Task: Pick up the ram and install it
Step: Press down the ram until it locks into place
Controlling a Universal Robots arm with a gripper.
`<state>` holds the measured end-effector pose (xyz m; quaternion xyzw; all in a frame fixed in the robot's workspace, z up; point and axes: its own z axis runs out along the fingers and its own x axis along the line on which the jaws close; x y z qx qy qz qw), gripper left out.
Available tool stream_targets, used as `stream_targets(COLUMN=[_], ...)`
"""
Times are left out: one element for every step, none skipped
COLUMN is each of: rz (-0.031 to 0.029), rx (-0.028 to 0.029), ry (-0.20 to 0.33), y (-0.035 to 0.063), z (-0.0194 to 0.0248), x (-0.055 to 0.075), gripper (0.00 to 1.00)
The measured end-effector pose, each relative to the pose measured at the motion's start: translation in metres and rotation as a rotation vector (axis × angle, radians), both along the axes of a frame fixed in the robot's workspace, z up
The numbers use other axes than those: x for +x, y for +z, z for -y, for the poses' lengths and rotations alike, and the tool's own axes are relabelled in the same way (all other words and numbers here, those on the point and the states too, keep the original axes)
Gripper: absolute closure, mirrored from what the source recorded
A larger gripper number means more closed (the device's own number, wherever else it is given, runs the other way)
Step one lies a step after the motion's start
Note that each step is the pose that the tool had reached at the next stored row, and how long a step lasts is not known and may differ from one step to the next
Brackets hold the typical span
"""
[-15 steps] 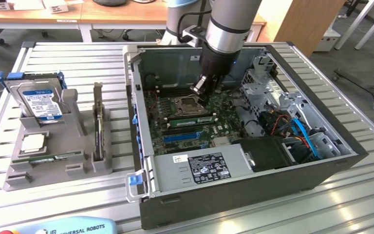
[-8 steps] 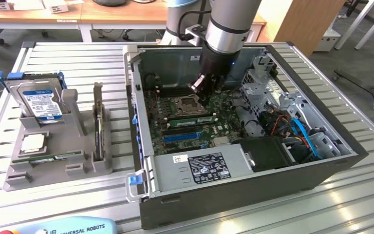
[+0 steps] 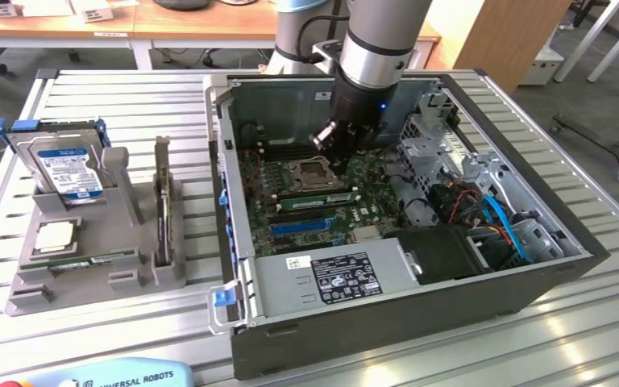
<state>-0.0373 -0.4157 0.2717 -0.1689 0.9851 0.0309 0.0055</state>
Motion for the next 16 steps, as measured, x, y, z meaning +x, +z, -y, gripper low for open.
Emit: stream_targets(rz=[0.0000, 0.0000, 0.0000, 0.0000, 0.0000, 0.0000, 0.0000, 0.0000, 0.0000, 0.0000, 0.0000, -0.0001, -0.0001, -0.0001, 0.0000, 0.0000], rx=[0.0000, 0.0001, 0.0000, 0.0000, 0.0000, 0.0000, 0.0001, 0.0001, 0.0000, 0.0000, 0.0000, -0.0001, -0.0001, -0.0001, 0.0000, 0.0000], ry=[-0.018, -0.037, -0.055, -0.073, -0.091, -0.108, -0.125, -0.143, -0.161, -0.179, -0.195, -0.213, -0.230, -0.247, -0.264, -0.279], y=[0.0000, -0.0001, -0.0001, -0.0001, -0.0001, -0.0002, -0.0002, -0.0002, -0.0002, -0.0003, -0.0003, -0.0003, -0.0003, -0.0003, -0.0004, -0.0004], z=[0.0000, 0.0000, 0.0000, 0.0000, 0.0000, 0.0000, 0.0000, 0.0000, 0.0000, 0.0000, 0.0000, 0.0000, 0.0000, 0.0001, 0.0000, 0.0000], x=[0.0000, 0.0000, 0.0000, 0.0000, 0.0000, 0.0000, 0.0000, 0.0000, 0.0000, 0.0000, 0.0000, 0.0000, 0.0000, 0.0000, 0.0000, 0.0000], gripper=[0.90, 0.90, 0.90, 0.90, 0.90, 0.90, 0.90, 0.90, 0.90, 0.90, 0.90, 0.90, 0.90, 0.90, 0.90, 0.90])
